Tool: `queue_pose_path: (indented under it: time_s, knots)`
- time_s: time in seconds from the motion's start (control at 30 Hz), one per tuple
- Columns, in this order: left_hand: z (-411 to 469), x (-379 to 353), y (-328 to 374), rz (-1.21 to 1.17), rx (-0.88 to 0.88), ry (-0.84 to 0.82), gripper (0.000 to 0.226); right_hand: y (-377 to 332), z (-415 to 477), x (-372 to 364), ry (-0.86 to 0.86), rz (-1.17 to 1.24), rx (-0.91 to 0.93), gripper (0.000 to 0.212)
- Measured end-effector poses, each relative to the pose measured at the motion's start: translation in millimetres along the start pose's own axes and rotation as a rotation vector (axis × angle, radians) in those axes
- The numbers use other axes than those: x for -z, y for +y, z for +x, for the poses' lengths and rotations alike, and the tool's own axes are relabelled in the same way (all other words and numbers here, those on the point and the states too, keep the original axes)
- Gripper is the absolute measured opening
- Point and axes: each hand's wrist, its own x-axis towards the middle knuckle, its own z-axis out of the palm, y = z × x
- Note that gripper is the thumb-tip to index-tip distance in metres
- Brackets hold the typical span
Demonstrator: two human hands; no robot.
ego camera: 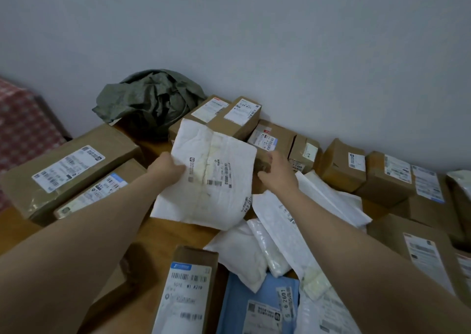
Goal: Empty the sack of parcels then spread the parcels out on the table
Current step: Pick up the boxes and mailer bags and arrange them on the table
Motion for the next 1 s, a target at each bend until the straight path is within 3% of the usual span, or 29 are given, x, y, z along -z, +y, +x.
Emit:
queue_pose_path:
  time_s: [0.1, 0.23, 0.33, 0.47, 0.57, 0.67, 0.73, 0.83, 1.0]
  knots:
    - [0, -18, -6, 0.308, -0.035, 0.103, 0.088, 31, -11, -11, -0.163, -0.142, -0.115, 0.065]
    - [-10, -51, -1, 0.433, -0.231, 0.124, 0.077, 68, -35, -15, -0.415, -0.374, -0.360, 0.118]
    - [-19, -78, 6, 0.443, -0.372, -0.038, 0.068, 91, -49, -21, -0.519, -0.425, -0.341, 0.132]
    - [-31, -111, 17, 0.532, -0.409, -0.290, 0.069, 98, -60, -33, -0.581, -0.425, -0.226, 0.123]
    - [-36, -129, 21, 0.655, -0.402, -0.376, 0.074, 94, -64, -40, -0.557, -0.379, -0.096, 0.102]
    - [-41, -136, 24, 0.639, -0.390, -0.372, 0.080, 92, -63, -25, -0.305, -0.307, -0.032, 0.055]
    - [-44, -134, 26, 0.626, -0.380, -0.348, 0.083, 86, -63, -7, -0.102, -0.299, -0.021, 0.041]
    - [-47, -130, 27, 0.649, -0.330, -0.353, 0.085, 81, -60, 9, 0.037, -0.376, 0.041, 0.041]
    - [-54, -111, 15, 0.729, -0.235, -0.385, 0.097, 71, -73, -2, -0.313, -0.453, 0.008, 0.071]
